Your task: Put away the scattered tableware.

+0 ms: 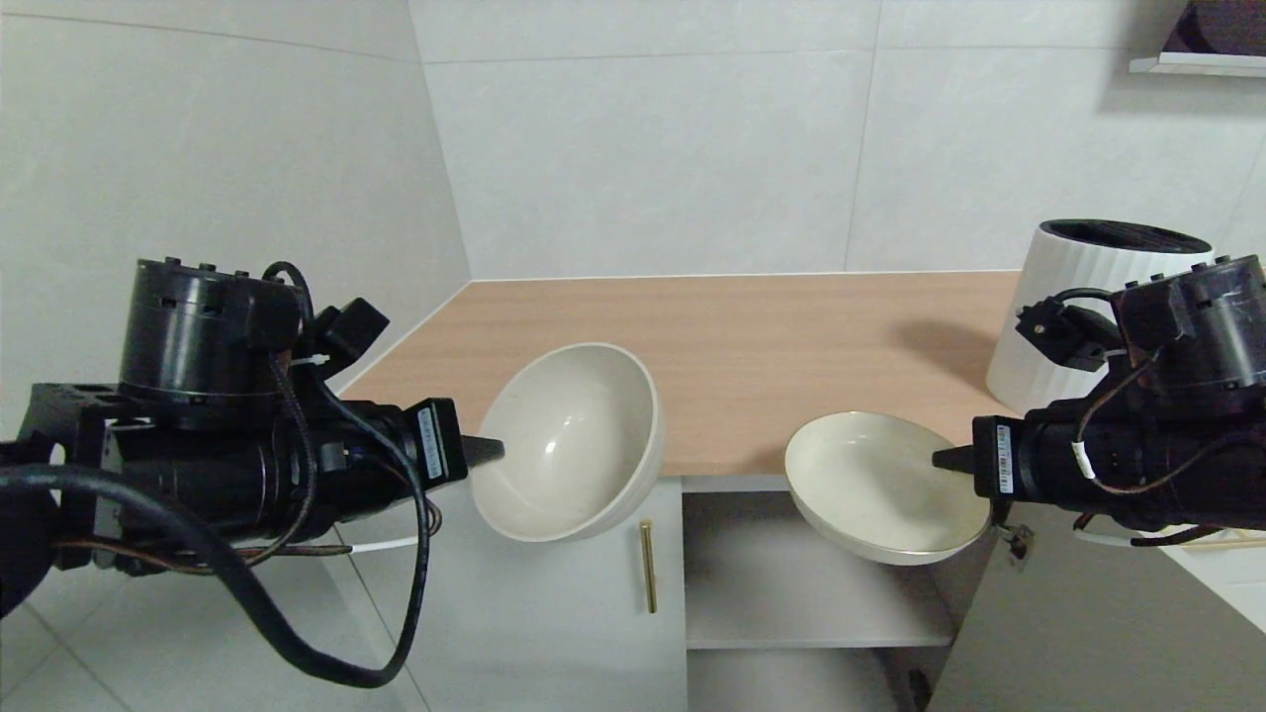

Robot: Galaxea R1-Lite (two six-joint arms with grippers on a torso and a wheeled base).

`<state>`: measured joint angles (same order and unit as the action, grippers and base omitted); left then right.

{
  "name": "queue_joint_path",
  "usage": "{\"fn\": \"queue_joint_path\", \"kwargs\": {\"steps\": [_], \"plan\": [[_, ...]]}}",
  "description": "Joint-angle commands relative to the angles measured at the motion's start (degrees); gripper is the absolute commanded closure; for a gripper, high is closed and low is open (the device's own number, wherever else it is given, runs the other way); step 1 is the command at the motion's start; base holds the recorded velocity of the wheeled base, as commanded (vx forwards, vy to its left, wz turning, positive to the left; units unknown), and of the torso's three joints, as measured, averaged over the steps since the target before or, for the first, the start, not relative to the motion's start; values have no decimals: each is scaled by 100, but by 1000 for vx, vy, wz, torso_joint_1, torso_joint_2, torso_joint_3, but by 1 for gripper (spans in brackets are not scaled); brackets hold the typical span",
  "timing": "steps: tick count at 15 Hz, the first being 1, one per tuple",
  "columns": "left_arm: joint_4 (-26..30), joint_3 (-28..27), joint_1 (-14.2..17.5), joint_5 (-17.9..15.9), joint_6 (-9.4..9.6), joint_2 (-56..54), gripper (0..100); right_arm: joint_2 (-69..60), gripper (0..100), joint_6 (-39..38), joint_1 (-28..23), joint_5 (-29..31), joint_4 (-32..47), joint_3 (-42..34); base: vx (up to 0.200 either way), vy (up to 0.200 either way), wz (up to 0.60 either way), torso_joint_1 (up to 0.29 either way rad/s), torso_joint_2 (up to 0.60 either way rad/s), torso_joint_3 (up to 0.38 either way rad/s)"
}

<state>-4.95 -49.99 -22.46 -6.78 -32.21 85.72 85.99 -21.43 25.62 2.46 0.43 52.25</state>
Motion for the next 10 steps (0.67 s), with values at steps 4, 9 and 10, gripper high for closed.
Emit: {"fn": "queue_joint_path", "kwargs": {"steps": [4, 9, 10], "plan": [[-15, -2, -4, 1, -5, 138, 100, 295, 100, 34, -40, 9, -8, -22, -200, 0, 0, 6, 2, 0], [-15, -10, -4, -8, -5, 164, 100, 471, 100, 34, -58, 17, -60, -22, 0, 0, 0, 0, 0, 0], [-15, -2, -4, -8, -5, 164, 100, 497, 100, 34, -102, 9, -60, -22, 0, 0, 0, 0, 0, 0]]}}
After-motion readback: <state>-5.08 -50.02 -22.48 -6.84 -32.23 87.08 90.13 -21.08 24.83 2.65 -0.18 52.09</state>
